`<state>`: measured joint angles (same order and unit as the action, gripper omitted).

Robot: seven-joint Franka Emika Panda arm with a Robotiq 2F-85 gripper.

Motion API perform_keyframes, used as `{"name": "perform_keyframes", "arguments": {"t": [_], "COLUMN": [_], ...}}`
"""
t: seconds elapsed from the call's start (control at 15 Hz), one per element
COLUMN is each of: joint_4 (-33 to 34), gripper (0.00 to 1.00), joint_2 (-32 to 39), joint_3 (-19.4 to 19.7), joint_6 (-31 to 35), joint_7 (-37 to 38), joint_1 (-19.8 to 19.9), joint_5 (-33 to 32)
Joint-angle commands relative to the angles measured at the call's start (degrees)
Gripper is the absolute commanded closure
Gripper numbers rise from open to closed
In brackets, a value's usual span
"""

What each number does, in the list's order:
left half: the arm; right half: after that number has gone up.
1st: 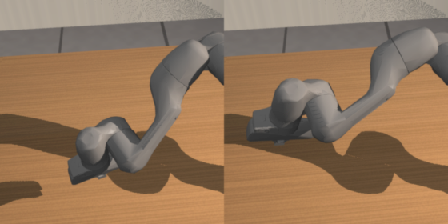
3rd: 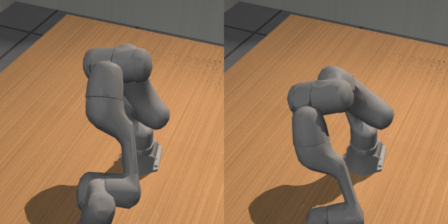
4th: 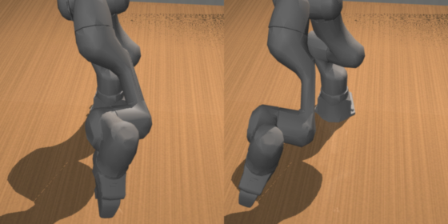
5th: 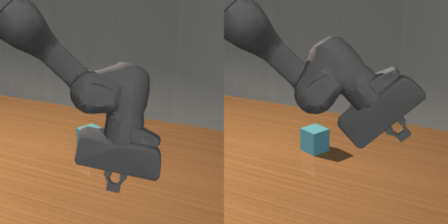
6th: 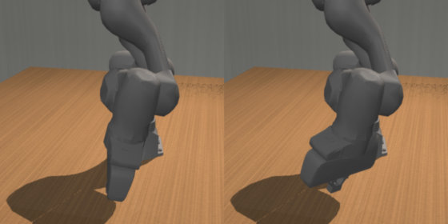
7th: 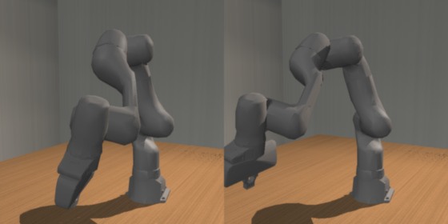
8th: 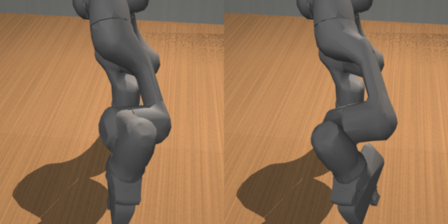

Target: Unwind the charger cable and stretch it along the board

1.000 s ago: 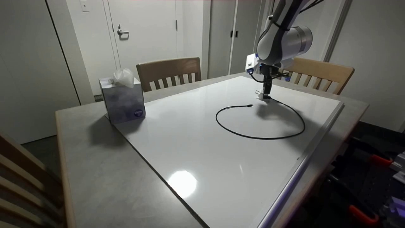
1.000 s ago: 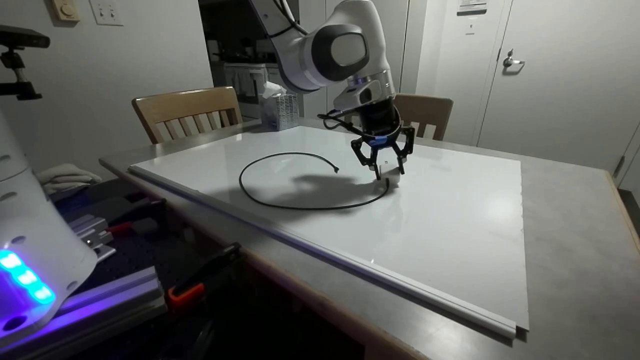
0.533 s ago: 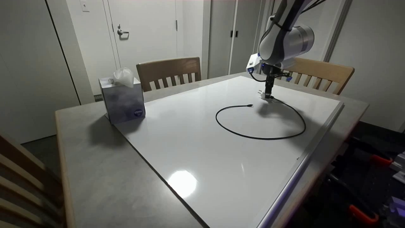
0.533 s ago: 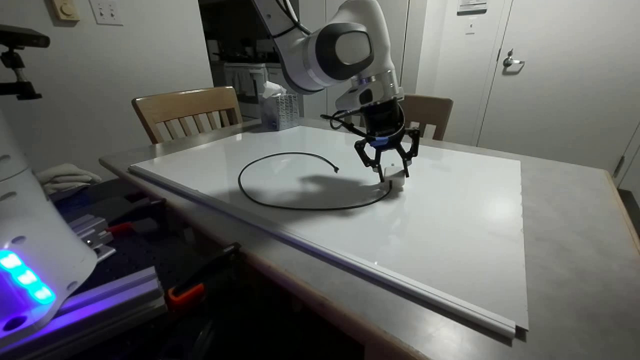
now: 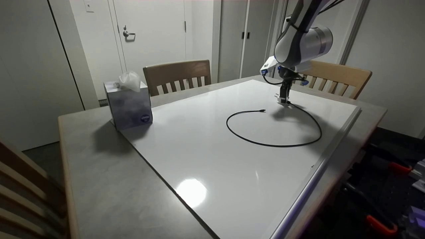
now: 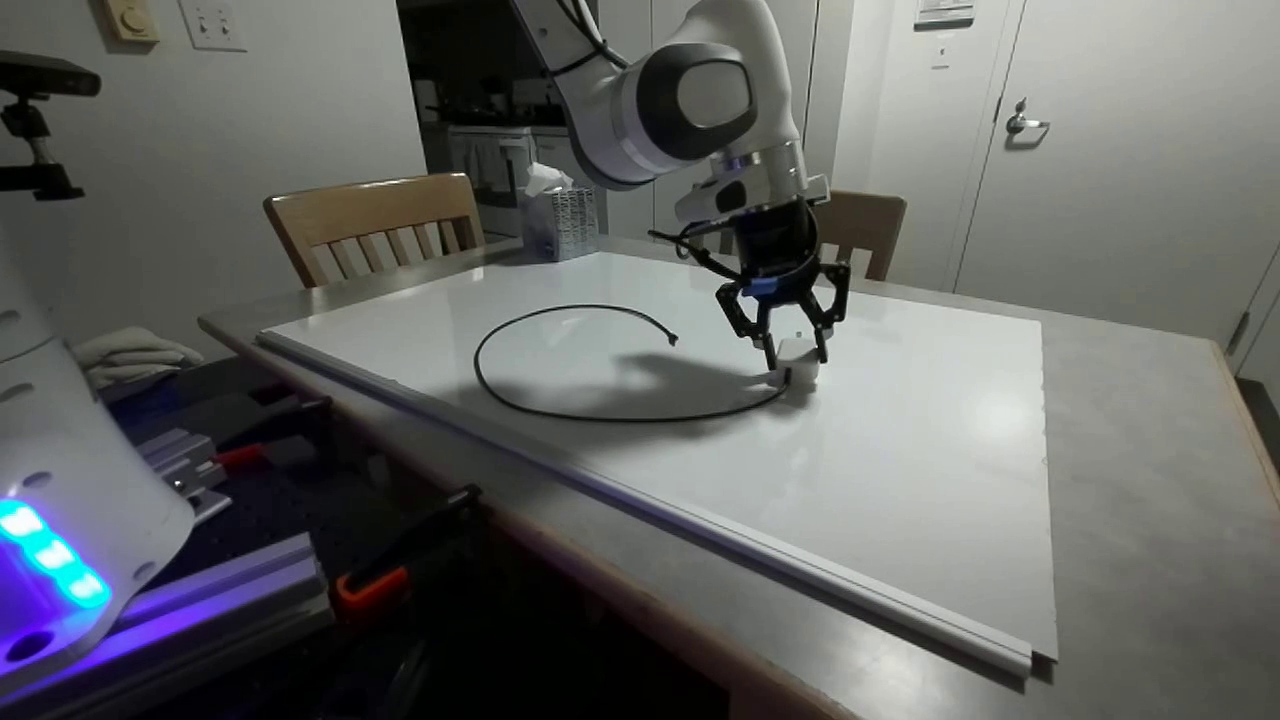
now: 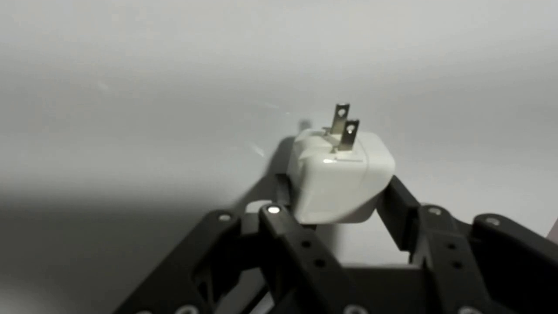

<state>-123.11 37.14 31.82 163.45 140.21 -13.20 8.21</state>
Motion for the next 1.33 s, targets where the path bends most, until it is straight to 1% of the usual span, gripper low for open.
{"name": "perform_keyframes", "arguments": {"t": [0.0,0.27,0.33,0.4,0.53,0.73,0.87,0.93,1.0,1.07,1.13,1.27], "joint_4": [-1.2,-1.34,-1.21,-1.41,-1.74,-2.75,-3.07,-3.1,-3.13,-3.23,-3.31,-3.62], "gripper": [0.71,0.71,0.71,0.71,0.71,0.71,0.71,0.5,0.22,0.22,0.18,0.04], "joint_2": [0.1,1.0,2.9,3.26,5.07,6.5,7.29,7.58,7.91,8.03,8.38,9.3], "joint_3": [0.35,3.25,7.49,8.6,12.07,14.89,16.09,16.47,16.84,17.08,17.38,17.81], "joint_6": [-0.89,-3.49,-4.72,-5.77,-8.08,-9.37,-9.84,-9.97,-10.16,-10.18,-10.48,-11.13], "joint_7": [4.85,14.01,9.75,9.59,8.79,8.81,8.82,8.82,8.82,8.82,8.82,8.86], "joint_1": [1.21,-0.66,-4.88,-5.56,-8.11,-10.63,-11.94,-12.4,-12.91,-13.21,-13.6,-14.24], "joint_5": [-0.58,-1.21,7.56,9.63,15.55,22.51,26.68,28.22,29.48,30.29,31.1,32.22]}}
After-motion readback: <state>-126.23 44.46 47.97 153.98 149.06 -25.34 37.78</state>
